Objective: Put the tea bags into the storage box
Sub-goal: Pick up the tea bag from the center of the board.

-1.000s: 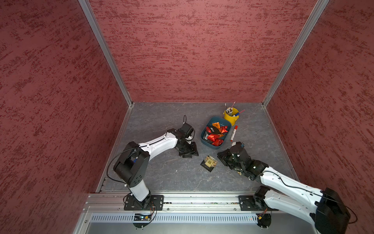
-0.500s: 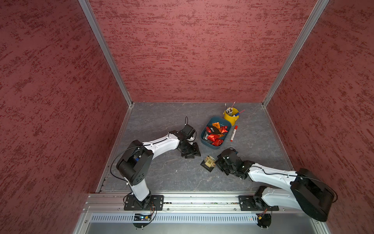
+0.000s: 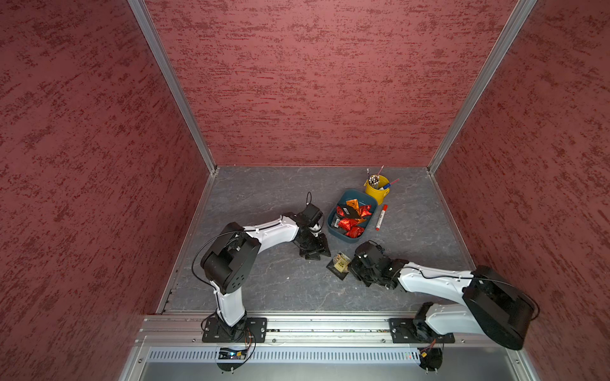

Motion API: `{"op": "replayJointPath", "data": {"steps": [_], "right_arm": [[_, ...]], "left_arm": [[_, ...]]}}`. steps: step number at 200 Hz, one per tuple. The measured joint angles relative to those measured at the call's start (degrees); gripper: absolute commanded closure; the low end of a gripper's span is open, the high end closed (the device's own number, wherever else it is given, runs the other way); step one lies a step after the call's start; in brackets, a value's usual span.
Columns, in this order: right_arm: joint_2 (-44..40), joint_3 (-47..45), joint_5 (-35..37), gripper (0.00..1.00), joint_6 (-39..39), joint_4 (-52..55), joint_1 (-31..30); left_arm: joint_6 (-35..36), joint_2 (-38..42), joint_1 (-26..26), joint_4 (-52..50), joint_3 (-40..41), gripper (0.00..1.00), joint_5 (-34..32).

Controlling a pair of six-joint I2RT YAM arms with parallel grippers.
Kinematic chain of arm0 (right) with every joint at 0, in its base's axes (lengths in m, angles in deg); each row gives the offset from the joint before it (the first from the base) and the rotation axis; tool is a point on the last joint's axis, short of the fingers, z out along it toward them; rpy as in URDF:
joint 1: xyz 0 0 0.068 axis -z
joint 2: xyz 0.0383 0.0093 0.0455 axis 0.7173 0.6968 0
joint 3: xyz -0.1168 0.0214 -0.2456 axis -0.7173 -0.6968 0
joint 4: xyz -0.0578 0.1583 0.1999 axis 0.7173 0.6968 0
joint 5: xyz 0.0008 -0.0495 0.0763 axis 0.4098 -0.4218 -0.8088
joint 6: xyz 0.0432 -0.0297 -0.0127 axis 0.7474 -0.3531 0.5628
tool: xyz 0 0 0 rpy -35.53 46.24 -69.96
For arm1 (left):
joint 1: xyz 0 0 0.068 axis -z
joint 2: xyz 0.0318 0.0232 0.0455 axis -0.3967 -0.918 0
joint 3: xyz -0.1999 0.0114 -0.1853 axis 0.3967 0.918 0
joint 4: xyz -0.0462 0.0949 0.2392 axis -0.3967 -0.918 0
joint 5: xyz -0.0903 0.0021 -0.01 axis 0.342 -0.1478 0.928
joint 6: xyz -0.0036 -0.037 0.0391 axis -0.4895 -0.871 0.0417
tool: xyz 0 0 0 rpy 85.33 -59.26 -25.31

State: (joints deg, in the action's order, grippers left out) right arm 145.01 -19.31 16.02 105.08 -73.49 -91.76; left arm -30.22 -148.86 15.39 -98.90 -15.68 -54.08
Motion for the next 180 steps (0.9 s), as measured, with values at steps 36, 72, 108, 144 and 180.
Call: {"op": "replayJointPath", "data": {"steps": [36,72,108,144,180], "right_arm": [[1.33,0.76,-0.24,1.0,0.26,-0.85,0.0],[1.55,0.76,-0.5,1.0,0.44,-1.33,0.0],[2.49,0.81,-1.07,1.0,0.44,-3.06,0.0],[3.1,0.85,-1.57,1.0,0.46,-4.28,0.0],[3.76,0.9,-2.01,1.0,0.46,-5.4,0.0]], "left_arm": [[0.09,-1.73,0.37,-0.04,-0.79,0.51,0.24],[0.22,-2.05,0.37,-0.31,-1.4,0.49,0.31],[0.39,-5.03,0.42,-0.22,-2.29,0.49,1.42],[0.42,-6.01,0.52,-0.44,-2.97,0.49,2.78],[0.42,-6.08,0.52,-0.42,-3.04,0.49,3.02]]}}
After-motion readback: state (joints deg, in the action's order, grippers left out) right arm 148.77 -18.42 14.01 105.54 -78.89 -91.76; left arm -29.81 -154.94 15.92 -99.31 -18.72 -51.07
